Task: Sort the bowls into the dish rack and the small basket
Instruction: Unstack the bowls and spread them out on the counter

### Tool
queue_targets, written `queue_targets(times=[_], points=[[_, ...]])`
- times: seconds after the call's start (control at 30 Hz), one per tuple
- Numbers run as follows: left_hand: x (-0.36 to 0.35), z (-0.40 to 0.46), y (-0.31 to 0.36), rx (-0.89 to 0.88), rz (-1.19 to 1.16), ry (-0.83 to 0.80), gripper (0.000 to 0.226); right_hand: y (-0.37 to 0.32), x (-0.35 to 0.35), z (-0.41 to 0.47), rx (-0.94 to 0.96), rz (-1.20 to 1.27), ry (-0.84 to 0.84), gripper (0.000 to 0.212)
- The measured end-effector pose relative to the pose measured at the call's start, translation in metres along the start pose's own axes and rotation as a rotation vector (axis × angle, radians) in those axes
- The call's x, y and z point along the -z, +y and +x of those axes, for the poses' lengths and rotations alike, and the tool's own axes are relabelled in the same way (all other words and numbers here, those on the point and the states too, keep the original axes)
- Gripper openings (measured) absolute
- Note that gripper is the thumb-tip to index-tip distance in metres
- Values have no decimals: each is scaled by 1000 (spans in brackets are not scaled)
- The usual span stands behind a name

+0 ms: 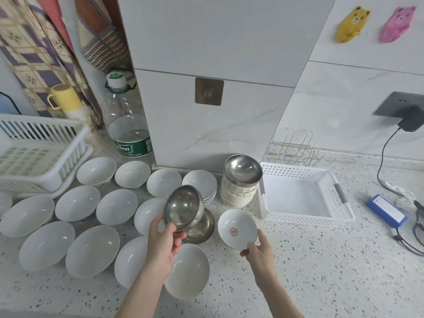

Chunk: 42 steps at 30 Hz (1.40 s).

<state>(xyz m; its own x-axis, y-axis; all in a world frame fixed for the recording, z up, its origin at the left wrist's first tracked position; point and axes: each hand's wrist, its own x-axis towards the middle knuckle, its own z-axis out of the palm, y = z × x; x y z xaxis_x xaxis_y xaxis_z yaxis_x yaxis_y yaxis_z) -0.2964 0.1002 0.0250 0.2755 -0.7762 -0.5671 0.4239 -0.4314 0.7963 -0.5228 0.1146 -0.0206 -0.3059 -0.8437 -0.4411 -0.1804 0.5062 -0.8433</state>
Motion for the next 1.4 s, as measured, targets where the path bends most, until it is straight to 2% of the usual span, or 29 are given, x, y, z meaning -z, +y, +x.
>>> queue_targets(times=[0.23, 0.67, 1.1, 1.27, 1.4], points=[[5, -5, -3, -16, 4, 28, 46, 2, -4, 8, 1, -5, -24, 60], [4, -5, -11, -24, 69, 26, 47, 10, -5, 20, -5, 4, -16, 59], [-7, -6, -18, -60, 245, -25, 43, 11, 1, 26, -101, 92, -84, 45], [-12, -12, -24, -78, 359, -103, 52, 17, 12, 21, -117, 82, -27, 37], [-21, -22, -33, -44, 505, -229, 54, 21, 25, 14, -82, 85, -12, 27]])
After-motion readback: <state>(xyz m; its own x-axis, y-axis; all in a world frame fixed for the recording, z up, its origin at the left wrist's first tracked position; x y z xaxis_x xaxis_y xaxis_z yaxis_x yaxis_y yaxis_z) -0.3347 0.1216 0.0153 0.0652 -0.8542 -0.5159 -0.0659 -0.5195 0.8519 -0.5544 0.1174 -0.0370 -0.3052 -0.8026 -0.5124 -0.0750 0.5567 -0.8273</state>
